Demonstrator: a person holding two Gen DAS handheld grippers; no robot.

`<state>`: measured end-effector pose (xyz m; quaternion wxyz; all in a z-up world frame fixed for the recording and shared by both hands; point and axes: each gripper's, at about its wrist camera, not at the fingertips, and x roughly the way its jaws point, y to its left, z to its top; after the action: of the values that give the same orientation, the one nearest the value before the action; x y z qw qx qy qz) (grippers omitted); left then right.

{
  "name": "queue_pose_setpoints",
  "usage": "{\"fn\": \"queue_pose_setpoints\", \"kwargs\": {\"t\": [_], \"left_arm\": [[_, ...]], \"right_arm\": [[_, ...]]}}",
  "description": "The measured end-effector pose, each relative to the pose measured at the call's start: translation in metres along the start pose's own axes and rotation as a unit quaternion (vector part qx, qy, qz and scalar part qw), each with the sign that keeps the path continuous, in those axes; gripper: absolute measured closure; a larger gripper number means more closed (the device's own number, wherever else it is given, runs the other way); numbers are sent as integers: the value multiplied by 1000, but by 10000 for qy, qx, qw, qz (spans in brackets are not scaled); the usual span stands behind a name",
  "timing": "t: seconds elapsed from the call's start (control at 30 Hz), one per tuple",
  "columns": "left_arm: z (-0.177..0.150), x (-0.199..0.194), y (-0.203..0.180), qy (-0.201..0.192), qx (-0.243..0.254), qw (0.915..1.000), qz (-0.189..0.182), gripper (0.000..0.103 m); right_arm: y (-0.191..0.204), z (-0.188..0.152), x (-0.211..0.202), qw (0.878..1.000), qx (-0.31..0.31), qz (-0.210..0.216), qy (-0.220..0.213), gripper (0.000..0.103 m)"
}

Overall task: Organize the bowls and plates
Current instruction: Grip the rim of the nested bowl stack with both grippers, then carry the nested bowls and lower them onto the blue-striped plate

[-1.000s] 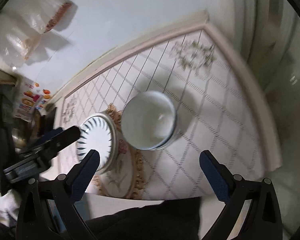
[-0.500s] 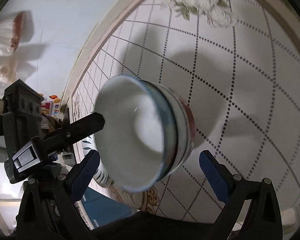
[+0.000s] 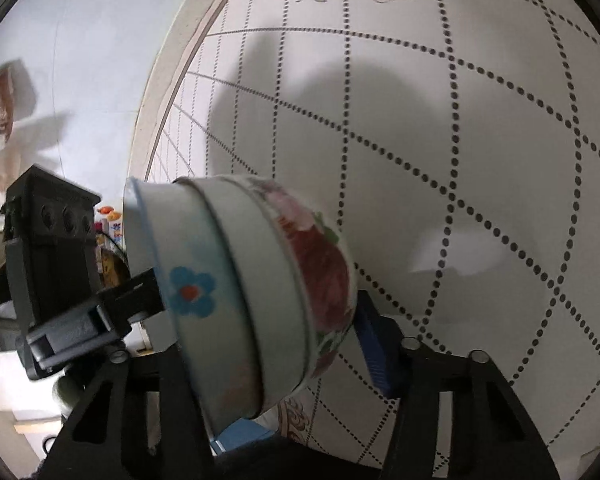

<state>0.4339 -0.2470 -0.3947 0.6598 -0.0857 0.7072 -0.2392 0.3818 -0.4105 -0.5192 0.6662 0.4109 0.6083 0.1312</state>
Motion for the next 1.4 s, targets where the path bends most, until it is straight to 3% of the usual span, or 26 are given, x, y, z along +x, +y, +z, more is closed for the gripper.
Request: {"fn": "queue_pose_setpoints", "kwargs": {"t": [0.3,0.8,1.1,1.4], "left_arm": [[-4,-3,-5,-196,82,9995,216,53],[-9,-22,-7,-482,118,9985,236,53],[-21,-59,3,-769,16,9969,187,53],[-45,-107,44,-1055,-545,9926,263,53]], "right_arm": [[7,0,-1,9996,-172,-198,-37,47],[25,-4,-9,9975,-569,-383,-185,47],[62,-7,-14,9943,-939,-465,-171,47],[119,-16,5,9888,-1419,-427,151,47]]}}
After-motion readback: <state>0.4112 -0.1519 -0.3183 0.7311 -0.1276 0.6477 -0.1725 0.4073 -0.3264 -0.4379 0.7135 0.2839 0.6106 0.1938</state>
